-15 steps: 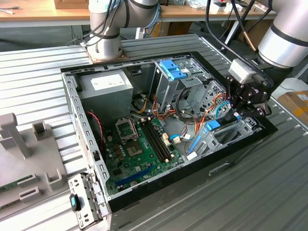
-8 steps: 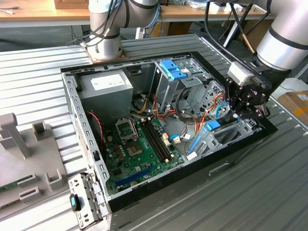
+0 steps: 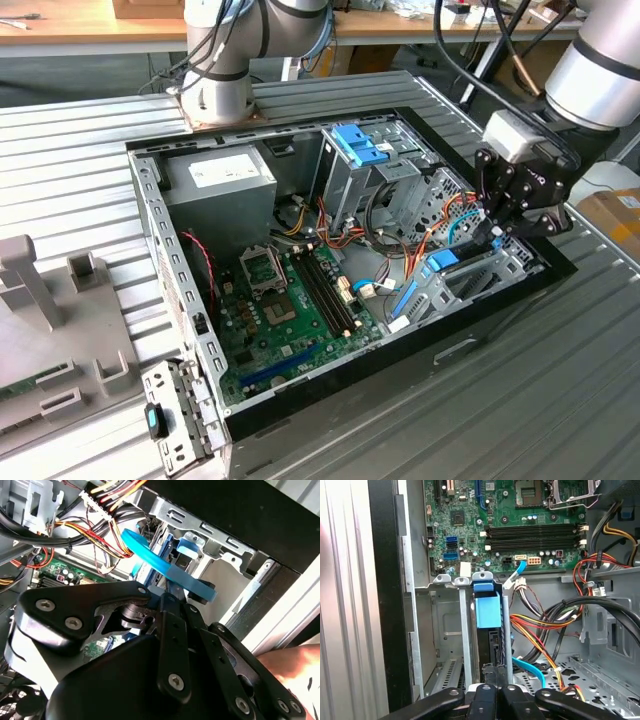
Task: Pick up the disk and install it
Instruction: 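Insert the disk into the insertion slot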
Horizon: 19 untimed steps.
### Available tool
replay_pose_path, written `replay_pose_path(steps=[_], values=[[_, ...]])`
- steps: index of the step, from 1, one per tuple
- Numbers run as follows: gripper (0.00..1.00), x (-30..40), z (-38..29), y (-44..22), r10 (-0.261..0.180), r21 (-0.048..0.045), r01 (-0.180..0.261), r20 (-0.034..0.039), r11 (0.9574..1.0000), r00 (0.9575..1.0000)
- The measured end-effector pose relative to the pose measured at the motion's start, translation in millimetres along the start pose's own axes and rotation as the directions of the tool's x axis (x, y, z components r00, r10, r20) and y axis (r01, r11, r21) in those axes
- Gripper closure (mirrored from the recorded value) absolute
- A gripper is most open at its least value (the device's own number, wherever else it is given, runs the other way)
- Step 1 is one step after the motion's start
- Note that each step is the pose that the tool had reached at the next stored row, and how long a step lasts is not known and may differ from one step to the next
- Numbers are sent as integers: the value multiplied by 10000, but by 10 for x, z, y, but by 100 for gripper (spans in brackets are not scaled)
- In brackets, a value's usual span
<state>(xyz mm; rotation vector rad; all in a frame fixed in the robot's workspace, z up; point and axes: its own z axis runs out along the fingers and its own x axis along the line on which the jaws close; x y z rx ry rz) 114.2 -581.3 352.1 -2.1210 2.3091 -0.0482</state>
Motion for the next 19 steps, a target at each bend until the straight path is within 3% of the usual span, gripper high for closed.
replay_pose_path(steps=[5, 8, 10, 12, 13, 14, 16, 19], values=[[89, 2, -10, 17, 0, 0, 0, -4, 10000, 10000], [89, 4, -117, 15, -1, 0, 1, 1, 10000, 10000], [89, 11, -182, 35, 5, -7, -5, 158, 10000, 9999], [89, 19, -213, 84, 12, -14, -11, 427, 10000, 9991], [89, 20, -224, 96, 14, -17, -13, 490, 10000, 9988], [89, 24, -251, 119, 17, -18, -16, 607, 10000, 9982], [89, 26, -269, 138, 18, -7, -17, 670, 10000, 9978], [89, 26, -271, 144, 16, 3, -17, 676, 10000, 9977]])
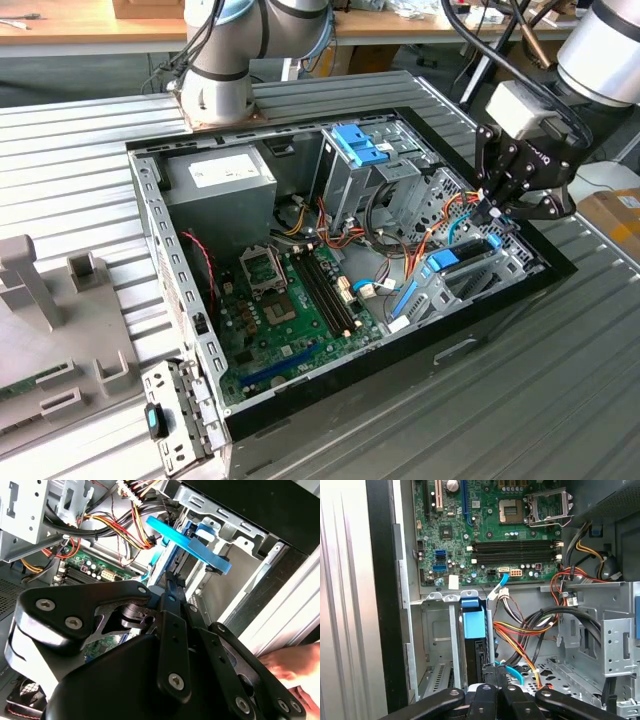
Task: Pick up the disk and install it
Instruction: 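Insert the disk into the insertion slot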
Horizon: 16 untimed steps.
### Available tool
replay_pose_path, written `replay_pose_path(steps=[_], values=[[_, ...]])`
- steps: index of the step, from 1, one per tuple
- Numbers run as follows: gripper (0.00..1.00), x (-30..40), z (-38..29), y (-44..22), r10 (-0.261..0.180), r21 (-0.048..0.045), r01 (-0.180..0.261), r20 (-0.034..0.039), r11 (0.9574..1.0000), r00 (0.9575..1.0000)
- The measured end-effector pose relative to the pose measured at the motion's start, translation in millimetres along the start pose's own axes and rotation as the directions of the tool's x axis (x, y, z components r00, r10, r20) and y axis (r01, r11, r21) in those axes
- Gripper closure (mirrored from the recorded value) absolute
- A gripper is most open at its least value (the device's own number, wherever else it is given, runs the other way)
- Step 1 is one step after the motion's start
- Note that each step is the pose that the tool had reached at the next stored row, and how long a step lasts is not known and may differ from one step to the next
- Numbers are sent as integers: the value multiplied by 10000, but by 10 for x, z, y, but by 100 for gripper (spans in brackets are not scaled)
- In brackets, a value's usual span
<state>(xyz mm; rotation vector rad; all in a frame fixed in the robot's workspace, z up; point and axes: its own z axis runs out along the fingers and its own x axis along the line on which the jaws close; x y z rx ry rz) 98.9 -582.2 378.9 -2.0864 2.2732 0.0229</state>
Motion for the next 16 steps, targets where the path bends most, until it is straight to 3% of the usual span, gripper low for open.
replay_pose_path(steps=[5, 8, 9, 13, 16], values=[[89, 11, -1, 13, -24, 0, 24, -3, 10000, 10000], [89, 13, -1, 17, -228, 33, 230, -558, 9997, 9982], [89, 15, 1, 23, -328, 33, 330, -646, 9994, 9974], [89, 17, 12, 41, -950, 3, 952, -630, 9955, 9935], [89, 22, 10, 105, -1026, 0, 1028, -629, 9947, 9927]])
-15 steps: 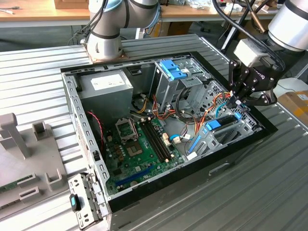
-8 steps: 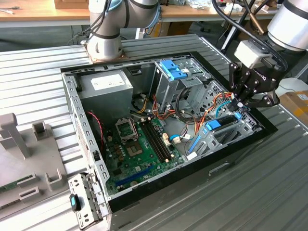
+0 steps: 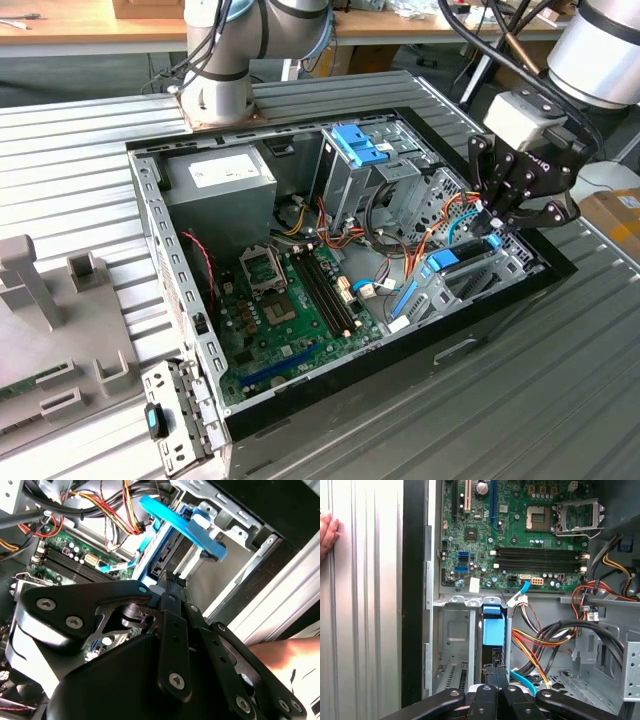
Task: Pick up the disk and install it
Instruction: 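Insert the disk into the insertion slot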
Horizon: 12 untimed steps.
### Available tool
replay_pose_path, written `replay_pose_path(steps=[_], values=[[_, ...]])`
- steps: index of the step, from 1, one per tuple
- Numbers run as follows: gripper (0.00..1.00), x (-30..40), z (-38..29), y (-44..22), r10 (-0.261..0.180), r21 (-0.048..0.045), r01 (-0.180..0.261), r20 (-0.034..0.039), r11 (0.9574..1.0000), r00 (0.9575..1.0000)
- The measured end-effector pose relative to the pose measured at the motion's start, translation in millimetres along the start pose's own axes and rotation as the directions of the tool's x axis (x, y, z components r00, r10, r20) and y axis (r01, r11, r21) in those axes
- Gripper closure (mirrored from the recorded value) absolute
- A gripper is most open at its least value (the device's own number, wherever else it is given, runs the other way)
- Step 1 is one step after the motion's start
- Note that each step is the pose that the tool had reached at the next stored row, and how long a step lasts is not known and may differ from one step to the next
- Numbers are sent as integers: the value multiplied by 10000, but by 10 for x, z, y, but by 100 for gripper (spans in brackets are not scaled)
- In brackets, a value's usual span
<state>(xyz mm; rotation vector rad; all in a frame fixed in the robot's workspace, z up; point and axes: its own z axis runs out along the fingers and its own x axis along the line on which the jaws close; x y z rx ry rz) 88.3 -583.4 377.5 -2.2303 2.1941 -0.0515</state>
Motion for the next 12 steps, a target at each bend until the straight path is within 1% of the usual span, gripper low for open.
replay_pose_path(steps=[1, 11, 12], values=[[89, 1, 0, 13, -28, 0, 28, 1, 10000, 10000], [89, -1, -1, 30, -29, 0, 29, 1, 10000, 10000], [89, -1, -2, 43, -29, 1, 29, 1, 10000, 10000]])
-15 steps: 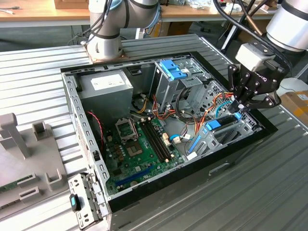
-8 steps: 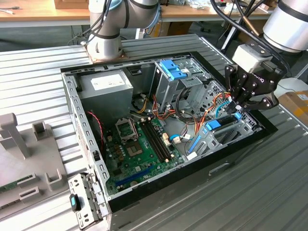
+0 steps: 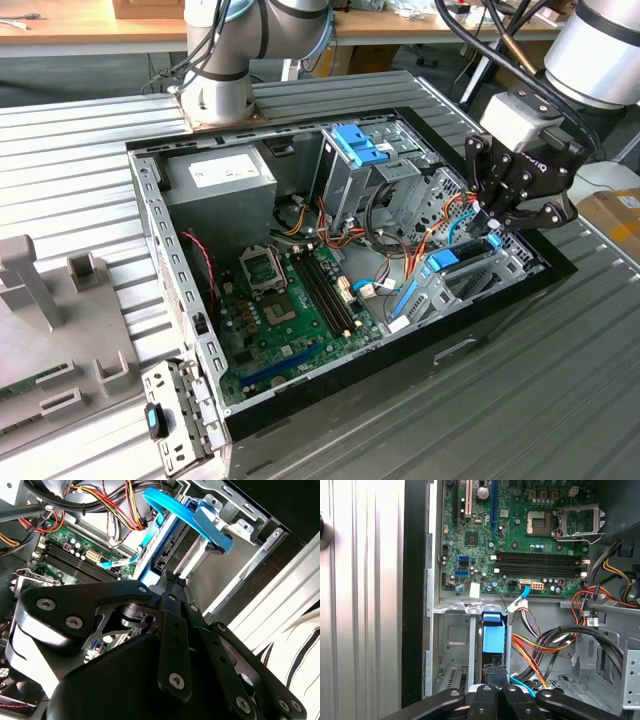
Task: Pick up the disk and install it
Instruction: 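Insert the first disk wire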
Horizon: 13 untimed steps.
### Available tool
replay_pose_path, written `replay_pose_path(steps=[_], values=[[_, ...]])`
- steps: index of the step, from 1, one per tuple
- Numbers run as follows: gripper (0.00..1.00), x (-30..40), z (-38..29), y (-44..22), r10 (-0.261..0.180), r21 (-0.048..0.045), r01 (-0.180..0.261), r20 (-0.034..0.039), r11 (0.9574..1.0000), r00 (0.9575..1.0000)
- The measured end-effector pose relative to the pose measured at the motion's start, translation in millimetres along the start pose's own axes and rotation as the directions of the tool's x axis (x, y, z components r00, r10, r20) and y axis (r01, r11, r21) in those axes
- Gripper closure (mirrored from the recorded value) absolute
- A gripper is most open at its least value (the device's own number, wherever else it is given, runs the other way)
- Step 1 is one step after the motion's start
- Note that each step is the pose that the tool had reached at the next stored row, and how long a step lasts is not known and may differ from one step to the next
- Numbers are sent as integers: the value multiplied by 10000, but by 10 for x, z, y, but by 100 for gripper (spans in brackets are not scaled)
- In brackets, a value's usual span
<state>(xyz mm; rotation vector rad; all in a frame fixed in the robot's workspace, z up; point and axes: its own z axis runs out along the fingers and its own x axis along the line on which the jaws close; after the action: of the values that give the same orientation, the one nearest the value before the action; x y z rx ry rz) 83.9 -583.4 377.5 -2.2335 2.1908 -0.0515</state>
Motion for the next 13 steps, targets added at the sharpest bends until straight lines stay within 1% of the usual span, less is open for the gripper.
replay_pose_path(steps=[1, 11, 12, 13], values=[[89, 0, 0, 18, 0, 0, 0, 0, 10000, 10000], [89, -1, -1, 28, 0, 0, 0, 1, 10000, 10000], [89, -1, -1, 30, 0, -1, 0, 0, 10000, 10000], [83, -1, -1, 32, 0, 0, 0, 0, 10000, 10000]])
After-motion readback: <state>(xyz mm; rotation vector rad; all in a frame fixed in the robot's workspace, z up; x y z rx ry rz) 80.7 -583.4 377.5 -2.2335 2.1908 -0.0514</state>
